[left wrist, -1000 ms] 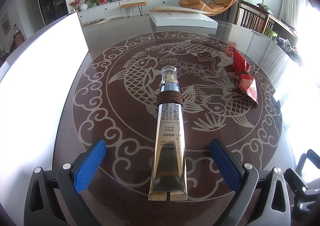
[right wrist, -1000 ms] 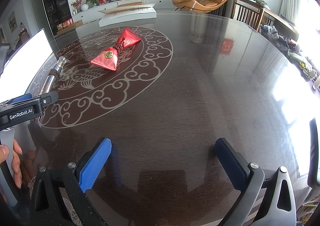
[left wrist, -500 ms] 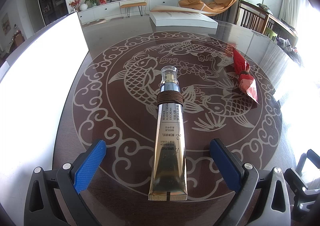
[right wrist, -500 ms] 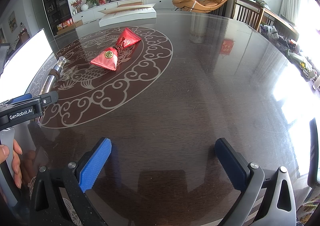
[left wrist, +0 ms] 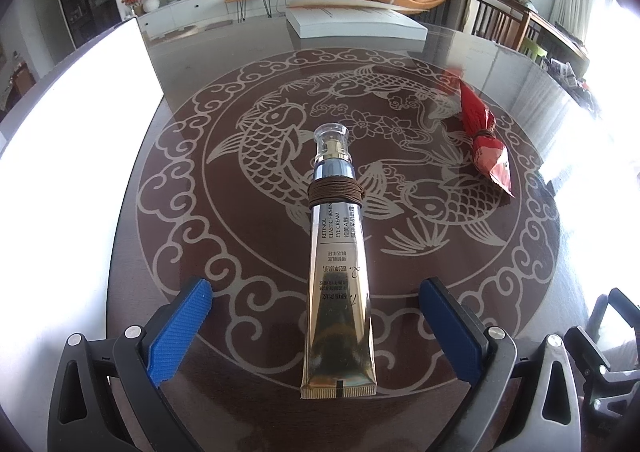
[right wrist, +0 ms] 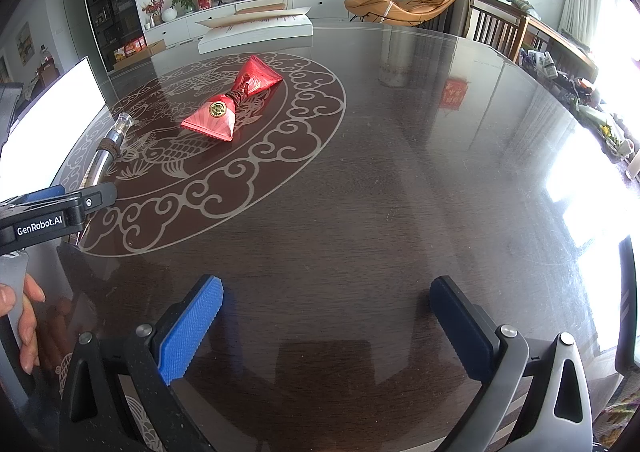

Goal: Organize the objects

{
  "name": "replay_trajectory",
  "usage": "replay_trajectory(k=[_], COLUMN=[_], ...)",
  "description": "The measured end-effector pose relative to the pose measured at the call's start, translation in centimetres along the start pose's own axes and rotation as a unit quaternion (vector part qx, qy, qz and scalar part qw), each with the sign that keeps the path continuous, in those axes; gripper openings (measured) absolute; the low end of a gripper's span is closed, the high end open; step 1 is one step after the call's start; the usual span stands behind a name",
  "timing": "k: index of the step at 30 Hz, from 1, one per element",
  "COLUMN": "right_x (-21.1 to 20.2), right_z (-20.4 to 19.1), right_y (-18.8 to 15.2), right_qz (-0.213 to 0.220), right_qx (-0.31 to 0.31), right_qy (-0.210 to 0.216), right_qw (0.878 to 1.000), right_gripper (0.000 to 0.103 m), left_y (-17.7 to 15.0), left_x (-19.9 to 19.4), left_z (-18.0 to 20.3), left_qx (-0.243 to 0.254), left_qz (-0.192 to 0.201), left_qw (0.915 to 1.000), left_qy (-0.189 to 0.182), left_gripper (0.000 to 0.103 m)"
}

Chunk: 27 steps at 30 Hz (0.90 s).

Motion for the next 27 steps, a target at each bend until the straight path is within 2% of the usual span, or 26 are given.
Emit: replay_trajectory(k=[3,6,9,10,11,12,14,16,18,20,22,23,24,25,26,27], right_x=[0.0,0.0,0.1,0.3,0.6,0.8,1.4,2.5,4.8,7.8,10.4,10.8,11.4,11.4,11.0,10.2], right_z=[0.0,0.0,0.0,0.0,0.2,0.3,0.3,-0.6,-1.8,-2.8,-3.7,-4.3,-5.2,-5.7,-6.1,-6.2], right_y=[0.0,0.0,0.1,0.4,0.9,1.8,4.7,8.5,11.8,13.6,14.4,15.2,15.2,15.0,14.9,14.6], right_qz=[0.000,0.000,-0.003,-0.014,-0.025,-0.035,-0.045,-0.052,-0.070,-0.096,-0.117,-0.106,-0.115,-0.120,-0.116,-0.107], right_qx=[0.000,0.000,-0.001,0.000,0.010,0.029,0.072,0.082,0.082,0.104,0.116,0.094,0.073,0.060,0.056,0.059], right_qy=[0.000,0.000,0.002,0.006,0.017,0.038,0.082,0.100,0.107,0.111,0.108,0.089,0.084,0.079,0.083,0.099], right_qw=[1.000,1.000,1.000,1.000,0.999,0.998,0.993,0.990,0.988,0.984,0.980,0.986,0.987,0.988,0.988,0.988], right_gripper=[0.103,0.103,0.103,0.103,0.103,0.103,0.092,0.091,0.088,0.074,0.074,0.061,0.047,0.023,0.019,0.018], left_y=[0.3,0.5,0.9,1.1,1.5,1.7,1.8,1.5,0.9,0.3,-0.3,-0.6,-0.9,-1.2,-1.5,-1.4], left_x=[0.2,0.6,0.9,0.9,0.5,-0.1,-0.9,-1.2,-1.6,-1.8,-2.2,-2.5,-2.7,-3.2,-4.1,-4.9], left_z=[0.1,-0.5,-0.5,-0.3,0.0,0.4,1.2,1.6,1.3,0.9,0.5,0.3,0.1,-0.3,-0.8,-1.2], left_qx=[0.021,0.019,0.017,0.022,0.028,0.038,0.056,0.065,0.052,0.036,0.025,0.020,0.013,0.002,-0.010,-0.021], left_qz=[-0.030,-0.048,-0.053,-0.048,-0.030,-0.009,0.008,0.025,0.034,0.037,0.045,0.048,0.052,0.060,0.073,0.088], left_qw=[0.9993,0.9986,0.9985,0.9986,0.9991,0.9992,0.9983,0.9976,0.9981,0.9986,0.9987,0.9986,0.9985,0.9981,0.9970,0.9955], left_qy=[-0.008,-0.004,-0.001,-0.002,-0.007,-0.012,-0.016,-0.006,-0.009,-0.009,-0.006,-0.006,-0.009,-0.015,-0.023,-0.029], left_gripper=[0.103,0.103,0.103,0.097,0.086,0.058,0.027,0.027,0.026,0.026,0.026,0.026,0.026,0.026,0.026,0.026])
Point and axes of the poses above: each gripper's, at about its wrist camera, not at the fingertips, and x roughly the way its jaws point, z to its right, y to its top, the point moved 7 cm from there along x, roughly the way its jaws point, and after that the axes turned 14 degrees about y, right-handed, at the moved point
